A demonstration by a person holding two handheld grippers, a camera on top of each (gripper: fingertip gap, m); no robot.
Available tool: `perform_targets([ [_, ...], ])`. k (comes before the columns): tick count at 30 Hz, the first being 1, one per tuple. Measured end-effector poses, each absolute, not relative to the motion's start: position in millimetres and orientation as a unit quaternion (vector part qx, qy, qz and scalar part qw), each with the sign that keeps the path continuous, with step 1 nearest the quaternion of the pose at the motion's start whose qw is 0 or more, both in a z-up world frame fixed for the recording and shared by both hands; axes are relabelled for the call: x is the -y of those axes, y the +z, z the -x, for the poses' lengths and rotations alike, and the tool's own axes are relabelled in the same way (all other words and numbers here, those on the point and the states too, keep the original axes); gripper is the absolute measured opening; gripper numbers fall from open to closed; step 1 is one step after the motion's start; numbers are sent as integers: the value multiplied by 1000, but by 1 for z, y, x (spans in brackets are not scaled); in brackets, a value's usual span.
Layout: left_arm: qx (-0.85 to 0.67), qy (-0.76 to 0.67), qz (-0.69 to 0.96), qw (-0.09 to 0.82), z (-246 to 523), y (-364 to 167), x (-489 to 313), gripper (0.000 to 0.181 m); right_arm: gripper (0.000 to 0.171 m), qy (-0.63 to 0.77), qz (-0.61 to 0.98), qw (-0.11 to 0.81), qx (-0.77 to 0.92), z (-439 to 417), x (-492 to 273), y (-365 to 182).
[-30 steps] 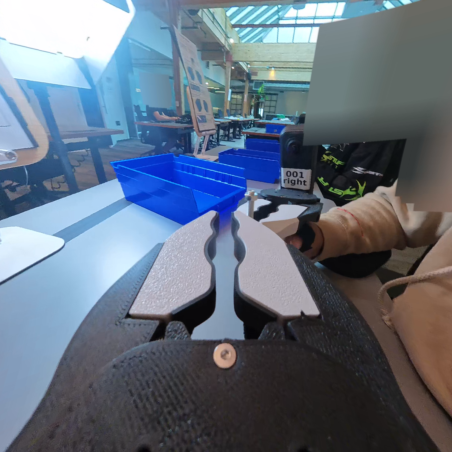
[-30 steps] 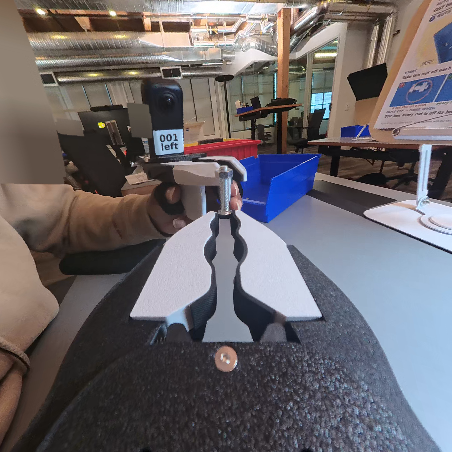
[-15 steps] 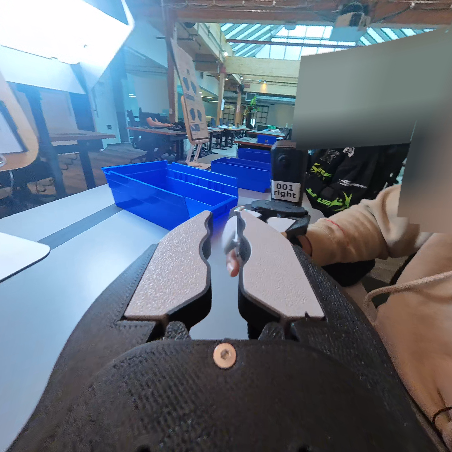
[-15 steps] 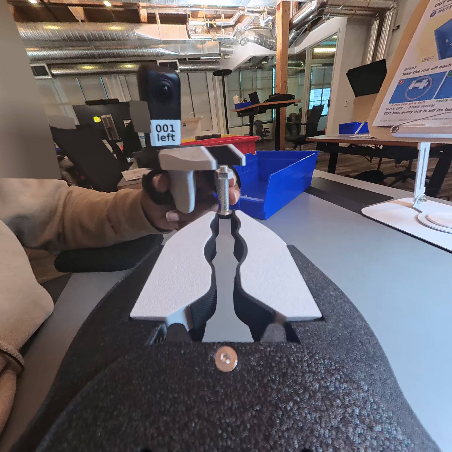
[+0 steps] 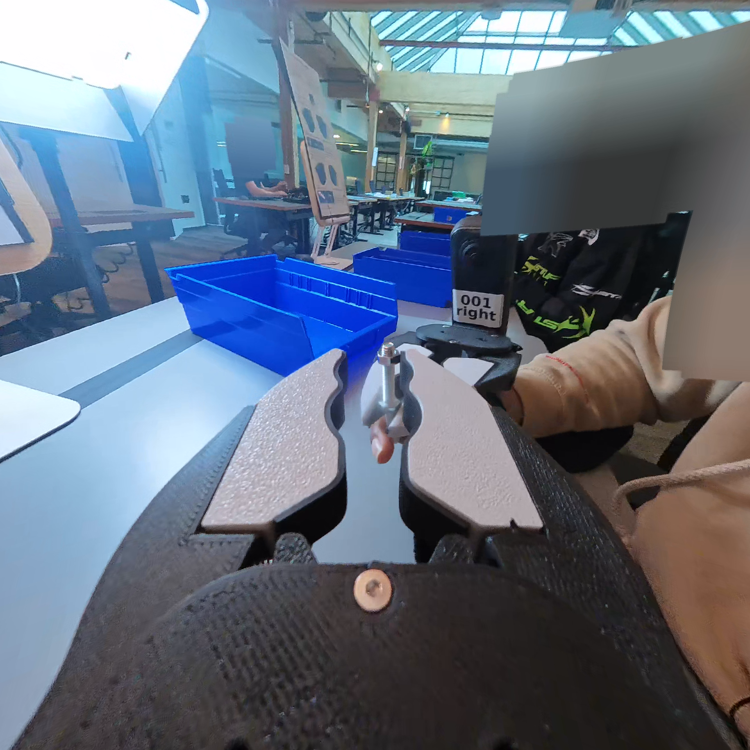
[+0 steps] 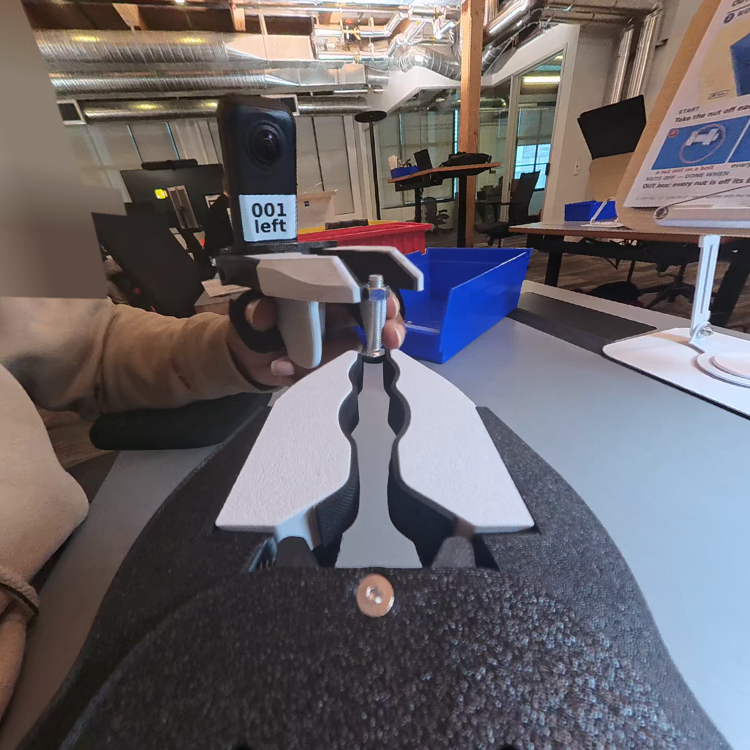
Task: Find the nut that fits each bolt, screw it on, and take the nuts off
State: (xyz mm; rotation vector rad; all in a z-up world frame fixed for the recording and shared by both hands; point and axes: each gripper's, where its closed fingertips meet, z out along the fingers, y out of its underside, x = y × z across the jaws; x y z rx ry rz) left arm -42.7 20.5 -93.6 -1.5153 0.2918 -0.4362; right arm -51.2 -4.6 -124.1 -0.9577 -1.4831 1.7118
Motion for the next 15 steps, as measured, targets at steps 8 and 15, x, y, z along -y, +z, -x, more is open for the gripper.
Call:
perform_targets([
  [8, -114, -213, 674, 699, 49, -90, -18, 20, 9, 660, 367, 338, 562, 50, 1, -121],
  [15, -95, -188, 681, 701, 59, -91, -20, 3, 9, 665, 366, 340, 556, 49, -2, -118],
])
